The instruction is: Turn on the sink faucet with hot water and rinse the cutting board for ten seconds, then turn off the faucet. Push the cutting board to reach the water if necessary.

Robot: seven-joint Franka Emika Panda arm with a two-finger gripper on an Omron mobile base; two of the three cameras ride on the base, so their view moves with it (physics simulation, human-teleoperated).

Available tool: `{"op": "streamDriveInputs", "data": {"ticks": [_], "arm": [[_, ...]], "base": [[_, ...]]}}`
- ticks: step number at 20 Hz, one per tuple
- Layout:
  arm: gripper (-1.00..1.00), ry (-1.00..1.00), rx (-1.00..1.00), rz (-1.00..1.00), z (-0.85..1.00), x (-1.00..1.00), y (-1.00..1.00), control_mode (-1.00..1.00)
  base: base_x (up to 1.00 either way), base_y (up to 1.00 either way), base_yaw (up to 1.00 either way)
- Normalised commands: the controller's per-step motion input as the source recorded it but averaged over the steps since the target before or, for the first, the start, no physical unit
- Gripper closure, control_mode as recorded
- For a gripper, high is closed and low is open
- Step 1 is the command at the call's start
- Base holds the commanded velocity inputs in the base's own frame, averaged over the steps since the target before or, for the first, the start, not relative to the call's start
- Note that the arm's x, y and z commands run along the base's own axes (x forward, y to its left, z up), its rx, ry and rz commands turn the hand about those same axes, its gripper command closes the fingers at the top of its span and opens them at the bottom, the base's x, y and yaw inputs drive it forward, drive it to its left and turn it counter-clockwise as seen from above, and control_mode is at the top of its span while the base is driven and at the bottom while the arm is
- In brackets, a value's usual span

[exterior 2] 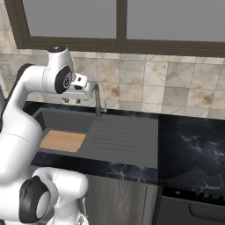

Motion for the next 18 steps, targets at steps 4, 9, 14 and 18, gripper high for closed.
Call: {"op": "streamDriveInputs", "data": {"ticks": [4,9,14,18], "arm": [[-1.00,-0.01,0.00,-0.05,0.00,0.20,0.08,-1.00],[-1.00,0.00,0.00,-0.10,0.00,0.67,0.07,-1.00],[-1.00,0.00,0.00,-0.08,0.00,0.79,0.04,-1.00],[-1.00,0.04,0.00,-0.02,0.00,0.59,0.00,-1.00]], "base": [[0.00,0.00,0.00],[0.00,0.00,0.00],[0.00,0.00,0.00],[0.00,0.00,0.00]]}}
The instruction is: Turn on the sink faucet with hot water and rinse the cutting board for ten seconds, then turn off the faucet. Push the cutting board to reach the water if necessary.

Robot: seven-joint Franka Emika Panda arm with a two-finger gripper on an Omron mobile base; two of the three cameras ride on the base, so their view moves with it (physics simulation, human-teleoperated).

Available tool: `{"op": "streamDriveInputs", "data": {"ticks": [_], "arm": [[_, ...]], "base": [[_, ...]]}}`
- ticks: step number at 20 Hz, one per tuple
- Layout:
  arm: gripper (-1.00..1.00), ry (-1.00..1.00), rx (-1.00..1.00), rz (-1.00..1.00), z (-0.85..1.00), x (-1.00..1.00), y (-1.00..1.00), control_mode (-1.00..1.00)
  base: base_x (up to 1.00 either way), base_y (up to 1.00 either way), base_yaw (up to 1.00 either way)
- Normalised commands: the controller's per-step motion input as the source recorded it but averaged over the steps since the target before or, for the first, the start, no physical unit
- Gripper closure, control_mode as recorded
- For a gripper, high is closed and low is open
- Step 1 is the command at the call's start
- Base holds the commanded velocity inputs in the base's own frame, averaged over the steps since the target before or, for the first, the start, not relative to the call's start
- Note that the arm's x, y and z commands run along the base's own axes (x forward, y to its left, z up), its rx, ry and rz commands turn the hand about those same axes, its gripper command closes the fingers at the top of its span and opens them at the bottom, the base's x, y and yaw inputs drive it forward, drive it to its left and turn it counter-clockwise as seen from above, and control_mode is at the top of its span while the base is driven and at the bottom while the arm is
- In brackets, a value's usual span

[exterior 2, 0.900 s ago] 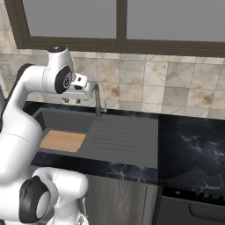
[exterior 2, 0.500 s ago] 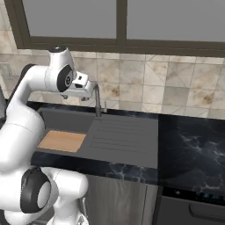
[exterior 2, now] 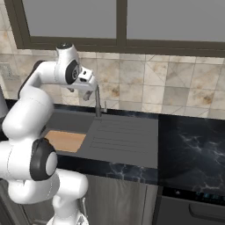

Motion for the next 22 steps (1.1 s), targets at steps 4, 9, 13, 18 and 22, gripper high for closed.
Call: {"op": "streamDriveInputs", "data": {"ticks": [4,9,13,18,22], "arm": [[-1.00,0.02,0.00,0.00,-0.07,0.24,0.00,-1.00],[-1.00,0.00,0.00,0.00,-0.27,0.20,0.00,-1.00],[-1.00,0.00,0.00,0.00,-0.31,0.33,0.00,-1.00],[-1.00,0.00,0.00,0.00,-0.22,0.30,0.00,-1.00],[-1.00,0.00,0.00,0.00,-0.11,0.35,0.00,-1.00]], "base": [[0.00,0.00,0.00],[0.00,0.00,0.00],[0.00,0.00,0.00],[0.00,0.00,0.00],[0.00,0.00,0.00]]}}
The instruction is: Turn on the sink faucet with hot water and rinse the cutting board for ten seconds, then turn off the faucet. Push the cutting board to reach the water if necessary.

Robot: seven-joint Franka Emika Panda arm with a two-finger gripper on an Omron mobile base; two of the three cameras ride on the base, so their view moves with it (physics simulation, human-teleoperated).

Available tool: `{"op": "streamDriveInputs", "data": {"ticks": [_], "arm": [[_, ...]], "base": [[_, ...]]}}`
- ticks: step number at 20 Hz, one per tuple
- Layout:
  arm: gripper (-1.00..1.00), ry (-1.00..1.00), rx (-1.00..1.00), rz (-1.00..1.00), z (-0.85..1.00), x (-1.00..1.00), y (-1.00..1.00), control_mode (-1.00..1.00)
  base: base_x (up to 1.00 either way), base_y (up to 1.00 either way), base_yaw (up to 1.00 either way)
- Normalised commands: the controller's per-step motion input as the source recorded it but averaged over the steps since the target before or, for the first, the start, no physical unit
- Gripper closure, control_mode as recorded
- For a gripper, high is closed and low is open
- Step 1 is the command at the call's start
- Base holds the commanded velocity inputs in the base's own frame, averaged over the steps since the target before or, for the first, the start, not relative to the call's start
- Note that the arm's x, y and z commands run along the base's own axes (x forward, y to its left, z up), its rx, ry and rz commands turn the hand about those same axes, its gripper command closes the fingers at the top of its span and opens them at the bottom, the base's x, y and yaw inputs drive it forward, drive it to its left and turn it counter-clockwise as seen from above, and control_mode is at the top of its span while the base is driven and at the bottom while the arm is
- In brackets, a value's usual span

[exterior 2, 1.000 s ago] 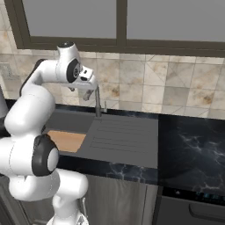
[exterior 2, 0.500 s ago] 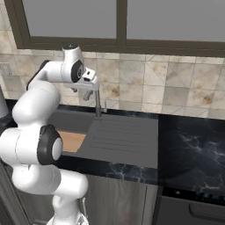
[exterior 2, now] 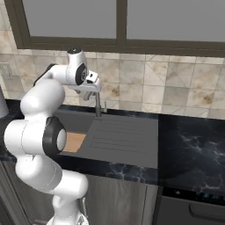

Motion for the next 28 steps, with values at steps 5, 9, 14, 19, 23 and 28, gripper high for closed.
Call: {"op": "streamDriveInputs", "data": {"ticks": [5,9,14,19,23,28], "arm": [[-1.00,0.00,0.00,0.00,-0.14,0.22,0.00,-1.00],[-1.00,0.00,0.00,0.00,-0.20,0.12,0.00,-1.00],[-1.00,0.00,0.00,0.00,-0.15,0.04,0.00,-1.00],[-1.00,0.00,0.00,0.00,-0.18,0.00,0.02,-1.00],[-1.00,0.00,0.00,0.00,-0.21,0.00,0.17,-1.00],[-1.00,0.00,0.00,0.00,-0.19,0.00,0.19,-1.00]], "base": [[0.00,0.00,0.00],[0.00,0.00,0.00],[0.00,0.00,0.00],[0.00,0.00,0.00],[0.00,0.00,0.00],[0.00,0.00,0.00]]}}
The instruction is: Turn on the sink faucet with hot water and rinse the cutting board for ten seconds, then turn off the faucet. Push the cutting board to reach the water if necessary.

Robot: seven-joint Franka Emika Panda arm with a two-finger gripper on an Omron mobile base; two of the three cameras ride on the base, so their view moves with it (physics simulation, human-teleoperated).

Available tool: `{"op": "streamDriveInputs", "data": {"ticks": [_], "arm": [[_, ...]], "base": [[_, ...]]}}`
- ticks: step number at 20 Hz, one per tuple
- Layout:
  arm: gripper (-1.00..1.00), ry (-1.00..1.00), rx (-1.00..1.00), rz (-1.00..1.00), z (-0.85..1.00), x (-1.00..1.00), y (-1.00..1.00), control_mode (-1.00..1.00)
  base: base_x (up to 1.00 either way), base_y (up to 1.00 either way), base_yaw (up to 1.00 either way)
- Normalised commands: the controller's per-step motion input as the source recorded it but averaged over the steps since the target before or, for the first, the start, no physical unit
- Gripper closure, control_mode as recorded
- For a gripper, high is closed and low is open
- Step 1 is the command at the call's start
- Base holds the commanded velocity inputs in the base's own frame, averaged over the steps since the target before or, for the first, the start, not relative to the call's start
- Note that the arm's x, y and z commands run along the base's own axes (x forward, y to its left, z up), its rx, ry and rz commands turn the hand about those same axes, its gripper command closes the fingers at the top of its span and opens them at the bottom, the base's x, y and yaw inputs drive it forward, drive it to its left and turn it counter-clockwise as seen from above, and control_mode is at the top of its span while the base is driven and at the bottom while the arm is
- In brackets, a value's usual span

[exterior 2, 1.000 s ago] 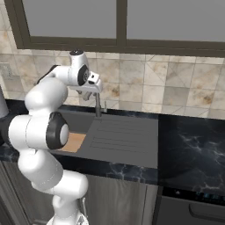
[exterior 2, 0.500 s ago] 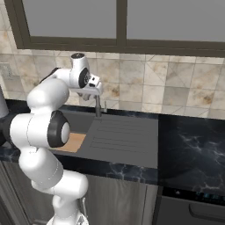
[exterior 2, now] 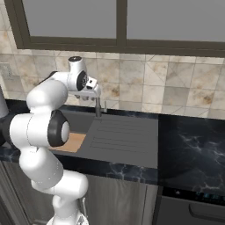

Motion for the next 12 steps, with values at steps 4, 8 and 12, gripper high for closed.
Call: {"op": "streamDriveInputs", "data": {"ticks": [4,8,12], "arm": [[-1.00,0.00,0.00,0.00,-0.15,0.03,0.19,-1.00],[-1.00,0.00,0.00,0.00,-0.11,0.09,0.22,-1.00],[-1.00,0.00,0.00,0.00,-0.09,0.12,0.26,-1.00]], "base": [[0.00,0.00,0.00],[0.00,0.00,0.00],[0.00,0.00,0.00]]}}
